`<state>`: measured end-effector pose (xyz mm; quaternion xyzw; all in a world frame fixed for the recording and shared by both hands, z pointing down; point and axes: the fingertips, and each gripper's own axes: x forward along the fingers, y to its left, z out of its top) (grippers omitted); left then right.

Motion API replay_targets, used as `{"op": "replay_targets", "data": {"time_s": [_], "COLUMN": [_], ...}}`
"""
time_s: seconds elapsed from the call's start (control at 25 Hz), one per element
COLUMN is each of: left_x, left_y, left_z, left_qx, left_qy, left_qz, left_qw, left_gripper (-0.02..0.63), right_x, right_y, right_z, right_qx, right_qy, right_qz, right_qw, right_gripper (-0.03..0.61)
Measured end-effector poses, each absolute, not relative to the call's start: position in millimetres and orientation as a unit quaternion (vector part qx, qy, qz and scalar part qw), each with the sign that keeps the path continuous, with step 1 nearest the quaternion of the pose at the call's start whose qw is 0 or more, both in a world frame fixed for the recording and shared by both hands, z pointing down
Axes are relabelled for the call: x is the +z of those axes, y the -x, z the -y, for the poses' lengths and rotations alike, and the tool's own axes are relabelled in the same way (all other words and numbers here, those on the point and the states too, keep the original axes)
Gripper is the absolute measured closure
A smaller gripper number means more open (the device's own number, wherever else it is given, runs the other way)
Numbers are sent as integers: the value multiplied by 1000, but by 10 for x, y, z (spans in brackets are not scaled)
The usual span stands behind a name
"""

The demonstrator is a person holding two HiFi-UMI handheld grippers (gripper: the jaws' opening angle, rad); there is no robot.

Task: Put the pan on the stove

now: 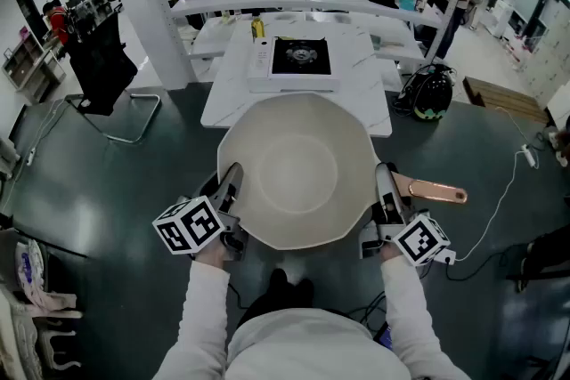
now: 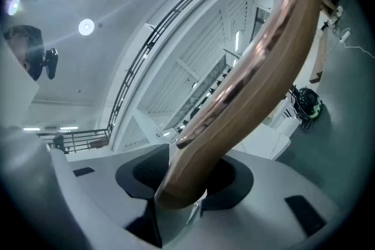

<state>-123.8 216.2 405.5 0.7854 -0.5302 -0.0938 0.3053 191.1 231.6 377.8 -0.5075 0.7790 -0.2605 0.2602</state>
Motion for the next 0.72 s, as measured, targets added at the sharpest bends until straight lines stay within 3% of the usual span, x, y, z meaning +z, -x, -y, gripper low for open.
{"op": "replay_targets", "data": {"time_s": [0.72], "left_x": [4154], "left_y": [1185], "left_z": [-2191], "left_qx": [-92], "left_qy": [-774], "left_qz": [541], "left_qw": [315], "left_gripper": [502], "right_x": [3885], "right_y": [-1954], "right_z": [-2228], "right_qx": [-279], "right_qy": [492], "right_qz": [-784], "right_qw": [255], "right_gripper": [396]}}
